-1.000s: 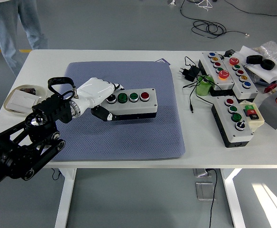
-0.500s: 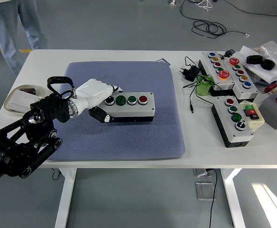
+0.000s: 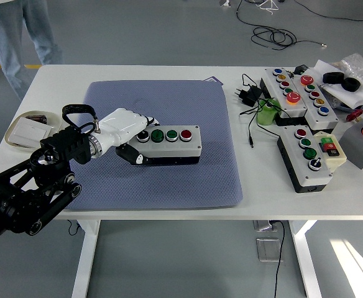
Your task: Pick up the button,place it on the desk,press the button,press the button
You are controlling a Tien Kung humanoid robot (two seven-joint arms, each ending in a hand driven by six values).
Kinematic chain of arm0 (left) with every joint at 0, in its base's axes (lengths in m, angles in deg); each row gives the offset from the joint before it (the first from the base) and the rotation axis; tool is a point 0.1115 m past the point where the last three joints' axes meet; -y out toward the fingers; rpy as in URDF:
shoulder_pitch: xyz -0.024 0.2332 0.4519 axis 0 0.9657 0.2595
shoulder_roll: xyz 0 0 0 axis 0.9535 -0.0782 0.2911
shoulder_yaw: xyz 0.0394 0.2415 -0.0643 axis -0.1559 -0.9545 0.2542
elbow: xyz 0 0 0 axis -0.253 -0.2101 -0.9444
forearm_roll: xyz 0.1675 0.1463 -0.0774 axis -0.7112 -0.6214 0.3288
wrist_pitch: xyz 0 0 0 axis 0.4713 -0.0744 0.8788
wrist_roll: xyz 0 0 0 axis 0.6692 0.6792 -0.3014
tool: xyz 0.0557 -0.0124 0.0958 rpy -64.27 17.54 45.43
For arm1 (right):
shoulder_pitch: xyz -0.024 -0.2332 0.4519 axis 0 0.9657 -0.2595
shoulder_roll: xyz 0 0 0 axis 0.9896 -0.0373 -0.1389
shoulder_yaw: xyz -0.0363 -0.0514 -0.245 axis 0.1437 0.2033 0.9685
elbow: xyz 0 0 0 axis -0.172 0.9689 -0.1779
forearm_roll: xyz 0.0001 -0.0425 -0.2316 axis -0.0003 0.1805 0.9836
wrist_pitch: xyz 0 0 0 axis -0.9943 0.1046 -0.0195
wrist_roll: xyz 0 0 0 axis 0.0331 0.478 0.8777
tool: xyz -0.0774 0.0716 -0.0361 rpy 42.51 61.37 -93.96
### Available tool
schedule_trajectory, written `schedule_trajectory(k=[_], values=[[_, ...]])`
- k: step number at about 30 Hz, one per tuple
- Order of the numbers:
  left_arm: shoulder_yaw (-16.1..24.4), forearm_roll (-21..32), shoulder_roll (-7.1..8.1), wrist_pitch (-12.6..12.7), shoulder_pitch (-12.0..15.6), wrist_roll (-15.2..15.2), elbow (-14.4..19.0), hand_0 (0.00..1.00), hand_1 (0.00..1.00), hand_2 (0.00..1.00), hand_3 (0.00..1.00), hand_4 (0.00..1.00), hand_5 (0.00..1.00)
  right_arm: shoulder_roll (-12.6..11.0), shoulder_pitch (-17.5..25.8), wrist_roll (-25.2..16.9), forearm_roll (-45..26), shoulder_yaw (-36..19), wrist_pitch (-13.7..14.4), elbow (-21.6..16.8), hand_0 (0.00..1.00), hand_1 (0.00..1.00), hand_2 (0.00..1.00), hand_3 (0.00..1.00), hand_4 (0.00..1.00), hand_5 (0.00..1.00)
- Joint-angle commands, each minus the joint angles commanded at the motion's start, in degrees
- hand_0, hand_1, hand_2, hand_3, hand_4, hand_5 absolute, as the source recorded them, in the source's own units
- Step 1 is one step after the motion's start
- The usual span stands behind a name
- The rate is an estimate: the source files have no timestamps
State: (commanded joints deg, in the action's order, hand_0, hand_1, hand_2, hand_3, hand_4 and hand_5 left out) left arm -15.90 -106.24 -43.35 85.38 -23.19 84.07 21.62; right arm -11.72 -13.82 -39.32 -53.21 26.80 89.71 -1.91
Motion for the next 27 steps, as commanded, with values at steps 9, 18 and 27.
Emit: schedule_trajectory(k=[9, 18, 27], values=[[0.0, -0.5, 0.03, -0.3, 0.0, 0.0, -0.6, 0.433, 0.524, 0.492, 0.48, 0.608, 0.025, 0.0, 0.0, -0.1, -0.1, 0.1, 0.0, 0.0, 0.787, 0.797, 0.817, 0.751, 0.412, 0.479], [0.4, -0.6, -0.33, -0.1, 0.7, 0.6, -0.7, 0.465, 0.596, 0.595, 0.592, 0.683, 0.052, 0.0, 0.0, 0.0, 0.0, 0.1, 0.0, 0.0, 0.787, 0.797, 0.817, 0.751, 0.412, 0.479], [0.4, -1.1, -0.34, -0.3, 0.8, 0.6, -0.9, 0.55, 0.636, 0.628, 0.632, 0.71, 0.066, 0.0, 0.2, 0.1, 0.1, 0.0, 0.1, 0.0, 0.787, 0.797, 0.817, 0.751, 0.412, 0.479]])
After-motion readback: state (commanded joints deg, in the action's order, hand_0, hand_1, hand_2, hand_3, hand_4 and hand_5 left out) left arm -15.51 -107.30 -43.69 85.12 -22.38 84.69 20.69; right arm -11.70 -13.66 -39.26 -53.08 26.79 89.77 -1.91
